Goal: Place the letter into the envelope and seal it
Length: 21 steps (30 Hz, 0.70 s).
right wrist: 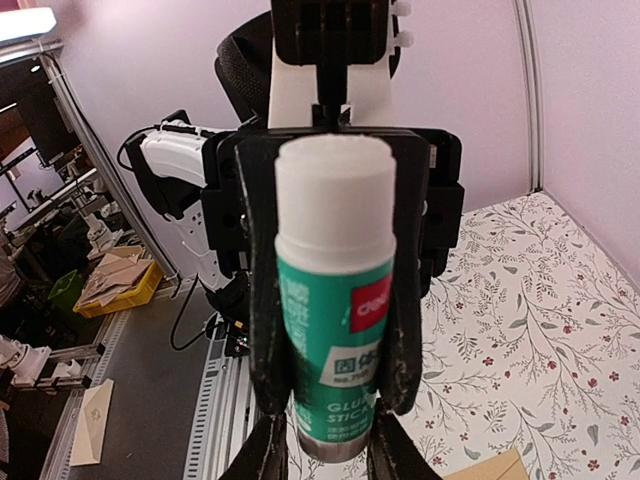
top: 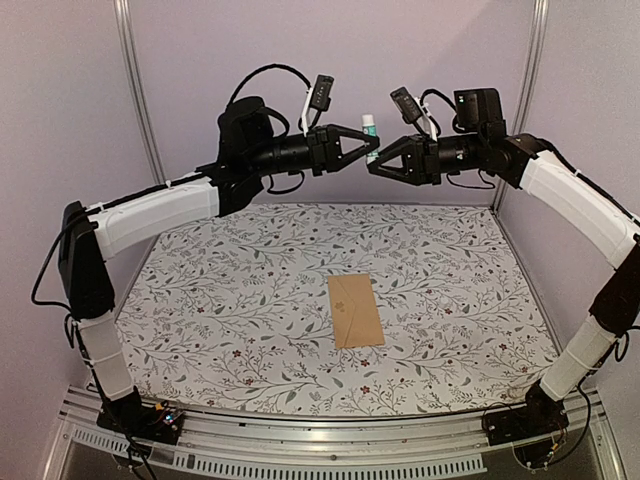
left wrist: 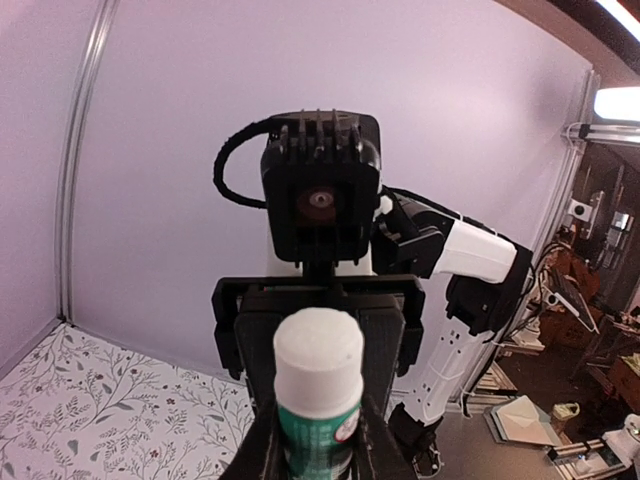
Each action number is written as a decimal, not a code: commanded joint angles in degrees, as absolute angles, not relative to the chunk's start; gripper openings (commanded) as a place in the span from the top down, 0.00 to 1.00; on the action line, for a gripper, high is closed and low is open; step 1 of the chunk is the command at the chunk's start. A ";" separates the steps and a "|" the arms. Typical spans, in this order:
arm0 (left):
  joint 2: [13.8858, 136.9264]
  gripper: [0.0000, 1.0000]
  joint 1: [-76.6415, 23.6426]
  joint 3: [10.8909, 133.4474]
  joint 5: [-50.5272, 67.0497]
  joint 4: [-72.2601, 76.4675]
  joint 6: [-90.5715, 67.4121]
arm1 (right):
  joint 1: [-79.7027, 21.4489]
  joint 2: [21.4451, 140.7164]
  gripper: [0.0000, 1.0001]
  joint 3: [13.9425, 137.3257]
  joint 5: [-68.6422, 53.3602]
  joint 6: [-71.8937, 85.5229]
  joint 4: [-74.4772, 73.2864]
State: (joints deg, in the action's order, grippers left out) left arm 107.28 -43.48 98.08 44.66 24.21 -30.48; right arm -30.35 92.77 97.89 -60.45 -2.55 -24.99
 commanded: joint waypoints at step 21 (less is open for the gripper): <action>116.61 1.00 -44.39 104.22 1.15 7.10 -43.12 | -46.65 99.25 1.00 92.95 21.05 -5.21 -6.93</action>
